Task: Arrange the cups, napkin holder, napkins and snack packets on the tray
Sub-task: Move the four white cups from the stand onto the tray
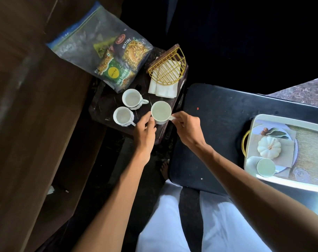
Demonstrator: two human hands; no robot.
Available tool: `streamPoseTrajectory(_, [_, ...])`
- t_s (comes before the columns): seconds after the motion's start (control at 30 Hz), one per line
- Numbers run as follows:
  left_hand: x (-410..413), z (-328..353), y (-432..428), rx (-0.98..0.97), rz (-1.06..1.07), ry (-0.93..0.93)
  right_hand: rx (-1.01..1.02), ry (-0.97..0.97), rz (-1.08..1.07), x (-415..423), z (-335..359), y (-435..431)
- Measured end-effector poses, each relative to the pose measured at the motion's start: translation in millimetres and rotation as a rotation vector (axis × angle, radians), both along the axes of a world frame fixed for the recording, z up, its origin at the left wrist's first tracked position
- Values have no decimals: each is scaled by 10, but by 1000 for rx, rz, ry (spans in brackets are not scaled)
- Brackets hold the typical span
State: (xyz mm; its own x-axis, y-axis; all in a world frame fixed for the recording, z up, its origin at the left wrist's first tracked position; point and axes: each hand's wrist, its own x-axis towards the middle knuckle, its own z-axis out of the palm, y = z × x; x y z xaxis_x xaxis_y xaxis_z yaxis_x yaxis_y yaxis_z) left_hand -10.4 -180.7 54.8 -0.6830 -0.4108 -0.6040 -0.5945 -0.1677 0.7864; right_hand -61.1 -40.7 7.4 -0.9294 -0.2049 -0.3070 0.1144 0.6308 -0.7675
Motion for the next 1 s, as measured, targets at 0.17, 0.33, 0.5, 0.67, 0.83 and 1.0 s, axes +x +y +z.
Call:
streamPoseTrajectory(0.17, [156,62,371,-28,-47,7,-10,44,-53,345,173,582])
streamPoseTrajectory(0.33, [210,-47,1208,10,-169,-29,73,41,-69,618,287,1503])
streamPoseTrajectory(0.5, [224,-108,2139,110,-235,-31,85,83,-141,660,341,2540])
streamPoseTrajectory(0.67, [92,-134,2908,132,-277,-2,89,86,-186,557,238,3309])
streamPoseTrajectory(0.83, [-49,-299,3350,105,-296,-47,102,86,-163,425,25,3732])
streamPoseTrajectory(1.0, [-129,-470,3535,98,-283,-170,100,105,-122,312,-181,3905])
